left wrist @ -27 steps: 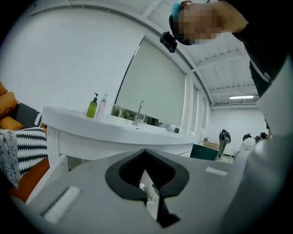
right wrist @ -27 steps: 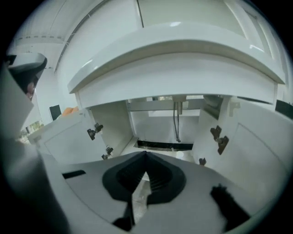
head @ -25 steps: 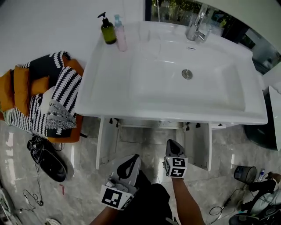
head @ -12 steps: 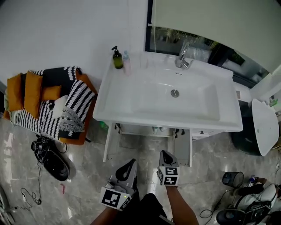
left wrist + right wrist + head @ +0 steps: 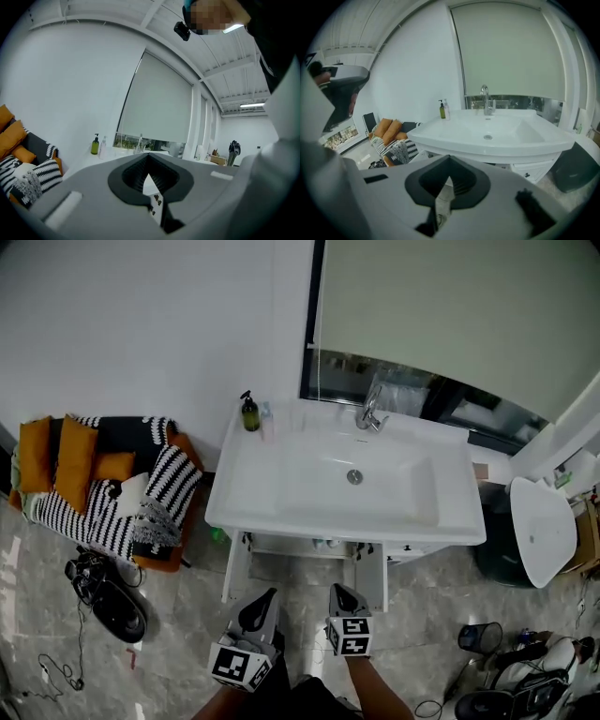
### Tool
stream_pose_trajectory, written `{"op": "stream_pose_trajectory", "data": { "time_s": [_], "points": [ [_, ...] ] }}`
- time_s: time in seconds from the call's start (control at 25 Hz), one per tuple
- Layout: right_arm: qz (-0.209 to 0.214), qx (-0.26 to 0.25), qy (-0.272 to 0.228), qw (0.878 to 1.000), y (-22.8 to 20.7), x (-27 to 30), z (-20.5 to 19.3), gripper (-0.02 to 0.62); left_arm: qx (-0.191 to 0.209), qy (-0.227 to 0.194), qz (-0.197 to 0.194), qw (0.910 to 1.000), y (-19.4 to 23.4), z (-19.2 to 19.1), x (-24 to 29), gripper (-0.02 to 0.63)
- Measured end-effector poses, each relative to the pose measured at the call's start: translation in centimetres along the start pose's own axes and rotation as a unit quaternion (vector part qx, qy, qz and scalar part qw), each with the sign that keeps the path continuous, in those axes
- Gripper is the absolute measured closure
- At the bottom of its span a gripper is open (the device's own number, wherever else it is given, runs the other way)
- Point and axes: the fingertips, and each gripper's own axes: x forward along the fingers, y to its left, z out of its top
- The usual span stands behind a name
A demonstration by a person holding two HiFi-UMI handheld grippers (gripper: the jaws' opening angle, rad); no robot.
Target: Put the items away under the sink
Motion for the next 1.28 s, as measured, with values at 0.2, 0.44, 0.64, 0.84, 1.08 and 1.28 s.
{"op": "stream_pose_trajectory", "data": {
  "time_s": [0.2, 0.44, 0.64, 0.84, 1.08, 1.28],
  "points": [
    [-0.003, 0.003, -0.014, 1.000, 0.8, -0.3, 4.4, 0.580, 0.003, 0.008, -0.013, 0.9999, 1.4, 2.2, 1.3, 0.598],
    [-0.021, 0.004, -0.064, 0.998, 2.1, -2.2, 10.4, 0.580, 0.004, 0.011, -0.050, 0.9987, 1.4, 4.4, 2.1, 0.598],
    [-0.011, 0.000, -0.085, 0.996, 3.8, -3.7, 12.9, 0.580, 0.004, 0.000, -0.040, 0.9992, 2.3, 5.8, 1.9, 0.598],
    [0.014, -0.021, -0.103, 0.994, 5.2, -5.7, 13.9, 0.580, 0.008, -0.013, -0.010, 0.9998, 1.8, 6.5, 0.5, 0.598],
    [0.037, -0.026, -0.125, 0.991, 6.4, -8.5, 15.3, 0.580, 0.010, -0.016, 0.014, 0.9997, 0.8, 5.8, -0.9, 0.598],
    [0.049, -0.020, -0.132, 0.990, 6.8, -10.5, 14.8, 0.580, 0.005, -0.015, 0.025, 0.9996, -0.1, 5.3, -1.9, 0.600]
  ]
}}
